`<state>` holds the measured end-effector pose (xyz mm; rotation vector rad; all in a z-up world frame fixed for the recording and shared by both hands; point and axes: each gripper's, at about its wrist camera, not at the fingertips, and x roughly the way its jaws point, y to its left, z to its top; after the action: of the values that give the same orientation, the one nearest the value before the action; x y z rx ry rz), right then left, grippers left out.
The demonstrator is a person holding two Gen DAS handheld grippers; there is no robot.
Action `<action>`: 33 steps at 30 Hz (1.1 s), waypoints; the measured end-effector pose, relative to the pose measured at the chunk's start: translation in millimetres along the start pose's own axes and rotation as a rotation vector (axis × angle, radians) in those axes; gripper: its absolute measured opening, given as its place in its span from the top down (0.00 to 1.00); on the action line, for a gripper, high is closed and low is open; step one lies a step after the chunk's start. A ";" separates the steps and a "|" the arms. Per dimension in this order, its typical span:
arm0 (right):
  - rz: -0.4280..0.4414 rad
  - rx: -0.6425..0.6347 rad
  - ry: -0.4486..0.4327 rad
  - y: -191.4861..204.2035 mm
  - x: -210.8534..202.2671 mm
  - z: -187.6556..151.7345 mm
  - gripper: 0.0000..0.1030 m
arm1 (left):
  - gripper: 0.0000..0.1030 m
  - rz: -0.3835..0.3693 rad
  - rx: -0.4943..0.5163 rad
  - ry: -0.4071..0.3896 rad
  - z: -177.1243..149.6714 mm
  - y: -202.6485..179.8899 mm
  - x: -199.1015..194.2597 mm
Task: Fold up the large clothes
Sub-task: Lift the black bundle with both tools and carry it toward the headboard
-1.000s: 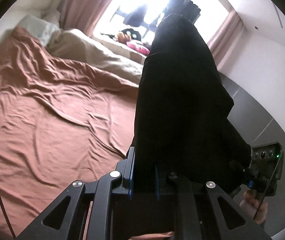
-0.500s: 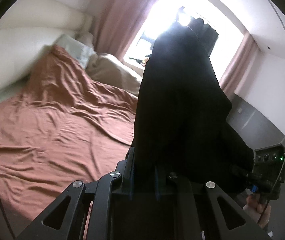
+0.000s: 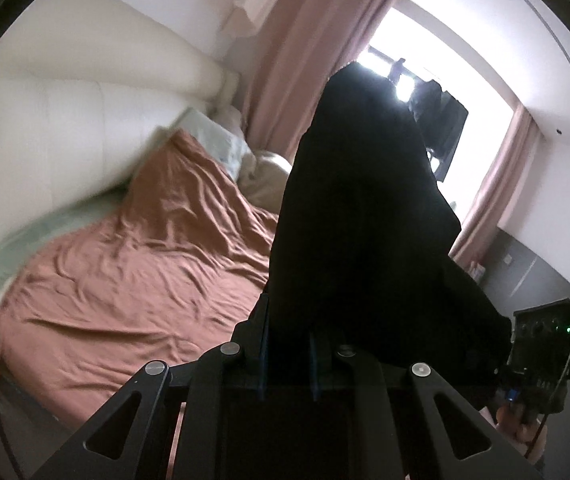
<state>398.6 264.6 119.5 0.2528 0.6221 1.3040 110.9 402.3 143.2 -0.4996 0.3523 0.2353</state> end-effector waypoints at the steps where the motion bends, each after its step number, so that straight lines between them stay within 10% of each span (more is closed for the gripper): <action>1: 0.007 -0.004 0.004 3.8 11.4 1.1 0.92 | 0.85 0.008 -0.005 -0.012 4.7 13.8 -5.6; 22: 0.215 0.090 0.171 8.8 261.2 13.6 0.92 | 0.86 0.309 0.002 -0.021 67.7 183.6 -35.7; 33: 0.183 0.236 0.230 -91.8 361.9 27.9 0.92 | 0.86 0.414 -0.048 0.074 66.4 268.2 87.6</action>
<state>536.6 588.7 -7.6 0.3631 0.9690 1.4477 127.5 676.3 50.0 -0.4804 0.5221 0.6289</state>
